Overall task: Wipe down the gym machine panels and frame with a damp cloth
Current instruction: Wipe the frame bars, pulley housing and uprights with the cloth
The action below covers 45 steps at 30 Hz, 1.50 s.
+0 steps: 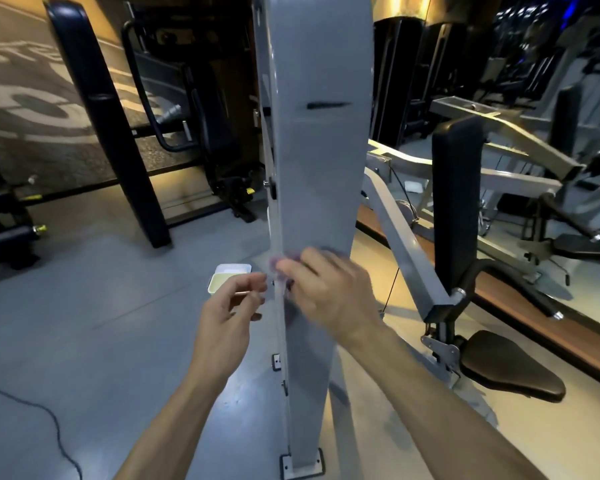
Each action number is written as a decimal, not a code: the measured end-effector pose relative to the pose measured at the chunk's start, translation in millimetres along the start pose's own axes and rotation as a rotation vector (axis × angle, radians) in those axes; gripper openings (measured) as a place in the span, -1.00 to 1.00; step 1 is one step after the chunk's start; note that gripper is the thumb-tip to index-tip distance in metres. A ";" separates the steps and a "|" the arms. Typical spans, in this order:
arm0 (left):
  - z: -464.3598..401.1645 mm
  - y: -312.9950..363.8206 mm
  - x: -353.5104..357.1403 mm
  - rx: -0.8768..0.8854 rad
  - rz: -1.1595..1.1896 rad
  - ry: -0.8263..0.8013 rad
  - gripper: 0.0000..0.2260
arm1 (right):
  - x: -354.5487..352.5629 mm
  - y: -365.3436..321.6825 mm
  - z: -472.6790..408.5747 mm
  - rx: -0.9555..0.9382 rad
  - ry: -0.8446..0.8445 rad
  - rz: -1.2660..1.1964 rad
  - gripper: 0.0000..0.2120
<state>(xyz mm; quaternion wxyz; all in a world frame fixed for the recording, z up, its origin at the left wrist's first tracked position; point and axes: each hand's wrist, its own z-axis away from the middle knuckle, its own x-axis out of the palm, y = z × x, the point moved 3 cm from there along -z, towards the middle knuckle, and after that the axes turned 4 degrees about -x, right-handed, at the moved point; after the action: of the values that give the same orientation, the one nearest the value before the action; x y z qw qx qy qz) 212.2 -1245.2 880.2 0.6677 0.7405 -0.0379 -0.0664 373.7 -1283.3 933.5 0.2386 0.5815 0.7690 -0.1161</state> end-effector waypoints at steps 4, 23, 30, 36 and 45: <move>-4.2 6.9 7.0 0.041 -0.007 -0.006 -0.71 | -22.2 24.8 -38.5 0.027 0.169 0.070 -0.76; 4.3 2.9 25.1 0.053 -0.093 -0.064 -0.53 | 20.4 43.3 98.9 0.102 -0.243 -0.082 -0.59; 2.8 -3.4 26.0 0.055 -0.094 -0.041 -0.50 | -10.0 60.9 29.8 0.133 -0.056 -0.120 -0.77; 0.9 -5.2 23.9 0.095 -0.118 -0.079 -0.47 | 17.0 52.8 87.9 0.269 -0.180 -0.228 -0.76; -8.1 -14.7 16.5 0.123 -0.102 -0.138 -0.47 | -2.2 53.6 44.1 0.243 -0.012 -0.124 -0.75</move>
<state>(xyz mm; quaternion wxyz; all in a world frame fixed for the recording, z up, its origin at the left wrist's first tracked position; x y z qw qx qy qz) 229.2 -1238.1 865.5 0.6123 0.7748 -0.0503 -0.1488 435.4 -1289.3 902.0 0.1633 0.5568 0.7823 -0.2266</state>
